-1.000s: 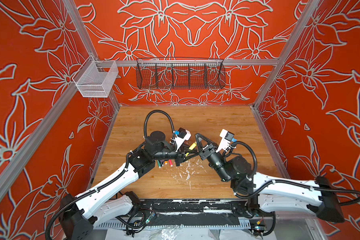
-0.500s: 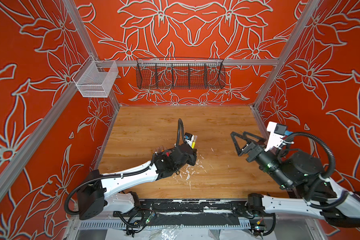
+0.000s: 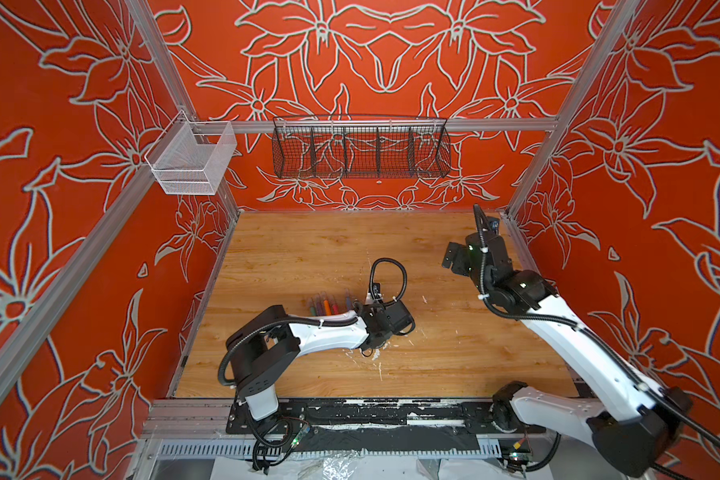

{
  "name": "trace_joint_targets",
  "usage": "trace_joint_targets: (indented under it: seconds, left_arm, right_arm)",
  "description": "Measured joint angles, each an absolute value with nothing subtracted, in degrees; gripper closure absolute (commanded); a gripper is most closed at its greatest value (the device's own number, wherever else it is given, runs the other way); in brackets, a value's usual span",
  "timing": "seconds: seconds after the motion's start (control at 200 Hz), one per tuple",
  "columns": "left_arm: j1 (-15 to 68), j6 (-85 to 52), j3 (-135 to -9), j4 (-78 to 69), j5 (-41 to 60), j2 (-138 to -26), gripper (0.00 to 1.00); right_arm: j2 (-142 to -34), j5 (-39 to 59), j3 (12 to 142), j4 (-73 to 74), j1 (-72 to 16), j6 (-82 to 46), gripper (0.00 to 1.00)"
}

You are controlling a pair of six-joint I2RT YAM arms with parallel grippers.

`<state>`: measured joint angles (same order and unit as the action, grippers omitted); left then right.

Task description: Insert the pens into the pen caps

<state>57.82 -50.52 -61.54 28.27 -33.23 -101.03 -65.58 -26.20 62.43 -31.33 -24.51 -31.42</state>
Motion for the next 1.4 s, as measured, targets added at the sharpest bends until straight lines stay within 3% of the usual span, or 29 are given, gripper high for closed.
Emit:
trace_joint_targets:
  seconds: [0.25, 0.425, 0.566, 0.686, 0.941, 1.176, 1.276, 1.336, 1.401]
  left_arm:
    - [56.4, -53.6, -63.4, 32.6, -34.6, -107.2, 1.0]
    - [54.8, -54.5, -64.8, 32.9, -37.0, -109.5, 1.0]
    - [54.4, -54.7, -64.9, 32.5, -37.7, -110.1, 0.74]
    - [53.2, -54.0, -65.2, 32.0, -37.9, -110.3, 0.63]
    - [51.0, -51.9, -65.6, 30.8, -37.4, -110.2, 0.53]
    - [49.8, -46.7, -66.7, 31.4, -35.3, -108.2, 0.47]
    - [49.4, -43.4, -66.5, 31.7, -35.3, -103.2, 0.39]
    - [48.5, -41.7, -66.0, 31.4, -35.8, -97.8, 0.24]
    - [46.3, -39.7, -64.8, 30.4, -36.9, -90.9, 0.18]
  right_arm:
    - [-57.0, -34.5, 39.5, -17.0, -20.5, -26.1, 0.02]
    - [-56.0, -37.1, 34.0, -9.2, -18.2, -19.2, 0.02]
    - [-55.8, -38.0, 32.3, -3.7, -17.0, -16.4, 0.02]
    - [-57.7, -40.2, 30.7, 0.4, -16.8, -14.4, 0.02]
    - [-61.5, -43.1, 26.8, 8.4, -16.0, -10.2, 0.02]
    - [-65.1, -36.7, 16.7, 24.6, -13.3, -4.3, 0.02]
    - [-66.2, -33.7, 14.9, 28.9, -11.9, -2.9, 0.02]
    - [-66.7, -31.8, 14.9, 31.9, -10.8, -2.5, 0.02]
    - [-67.6, -30.0, 14.9, 35.3, -9.8, -2.2, 0.02]
